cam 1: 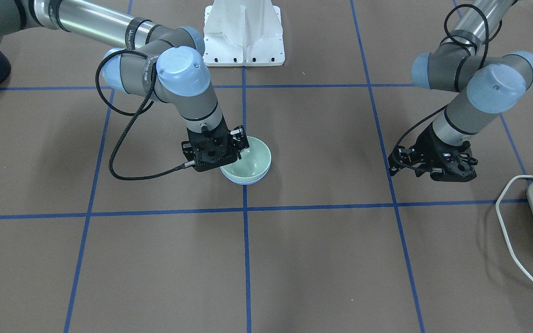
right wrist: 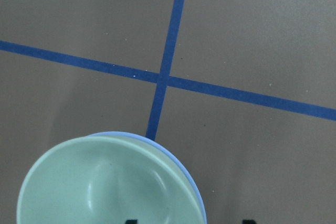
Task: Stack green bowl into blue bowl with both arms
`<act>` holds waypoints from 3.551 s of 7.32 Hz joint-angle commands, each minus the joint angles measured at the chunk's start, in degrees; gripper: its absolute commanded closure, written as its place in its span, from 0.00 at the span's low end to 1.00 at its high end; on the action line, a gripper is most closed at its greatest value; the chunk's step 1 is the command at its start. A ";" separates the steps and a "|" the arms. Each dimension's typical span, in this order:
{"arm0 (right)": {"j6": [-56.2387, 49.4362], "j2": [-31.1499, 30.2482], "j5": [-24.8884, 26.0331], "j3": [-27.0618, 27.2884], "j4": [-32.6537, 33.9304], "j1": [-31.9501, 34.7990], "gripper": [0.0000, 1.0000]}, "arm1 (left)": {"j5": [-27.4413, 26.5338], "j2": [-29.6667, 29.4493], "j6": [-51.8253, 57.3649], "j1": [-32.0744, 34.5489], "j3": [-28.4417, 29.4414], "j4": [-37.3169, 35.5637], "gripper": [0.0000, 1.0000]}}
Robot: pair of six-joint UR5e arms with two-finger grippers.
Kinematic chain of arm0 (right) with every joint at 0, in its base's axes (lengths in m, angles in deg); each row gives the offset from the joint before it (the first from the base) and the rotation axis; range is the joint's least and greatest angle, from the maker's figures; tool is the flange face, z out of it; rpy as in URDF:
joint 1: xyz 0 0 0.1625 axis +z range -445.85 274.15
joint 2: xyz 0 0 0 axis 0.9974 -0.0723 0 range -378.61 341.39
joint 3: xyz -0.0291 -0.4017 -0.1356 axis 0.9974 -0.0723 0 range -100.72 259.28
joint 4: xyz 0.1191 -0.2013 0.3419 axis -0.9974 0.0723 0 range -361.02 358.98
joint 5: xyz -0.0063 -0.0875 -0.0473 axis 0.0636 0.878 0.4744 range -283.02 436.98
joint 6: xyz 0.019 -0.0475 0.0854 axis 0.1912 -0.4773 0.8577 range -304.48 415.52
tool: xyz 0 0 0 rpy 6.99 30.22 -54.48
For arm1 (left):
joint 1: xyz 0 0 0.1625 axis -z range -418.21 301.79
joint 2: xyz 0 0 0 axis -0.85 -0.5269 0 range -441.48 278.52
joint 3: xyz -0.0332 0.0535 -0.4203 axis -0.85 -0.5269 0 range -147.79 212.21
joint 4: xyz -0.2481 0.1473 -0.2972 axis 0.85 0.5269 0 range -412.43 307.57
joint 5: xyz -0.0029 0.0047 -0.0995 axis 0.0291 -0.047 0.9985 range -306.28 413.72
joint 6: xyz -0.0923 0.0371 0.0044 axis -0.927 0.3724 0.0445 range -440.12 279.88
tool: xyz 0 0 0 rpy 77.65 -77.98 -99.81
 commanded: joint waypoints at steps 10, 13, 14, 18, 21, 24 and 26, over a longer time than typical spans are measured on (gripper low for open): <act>-8.10 -23.60 -13.98 13.18 -16.30 19.69 0.00 | 1.23 8.24 15.35 5.96 -2.97 0.03 0.19; -10.35 -28.69 -13.65 11.60 -16.30 23.56 0.00 | 4.30 12.72 18.63 12.29 -4.29 0.11 0.02; -10.35 -30.97 -13.57 11.42 -16.21 25.23 0.00 | 4.30 14.40 22.29 14.22 -4.30 -0.06 0.01; -21.16 -36.79 -15.75 9.83 -6.86 34.79 0.00 | 9.10 18.80 29.27 19.84 -4.21 -0.68 0.00; -43.37 -36.97 -15.34 9.75 12.49 45.97 0.00 | 10.19 20.83 30.14 21.27 -4.30 -2.85 0.00; -43.67 -42.05 -13.57 10.79 14.91 46.52 0.00 | 10.02 21.79 39.81 25.29 -5.62 -12.28 0.00; -42.87 -43.21 -13.83 11.68 14.29 46.52 0.00 | 10.11 22.59 39.90 25.66 -5.79 -12.45 0.00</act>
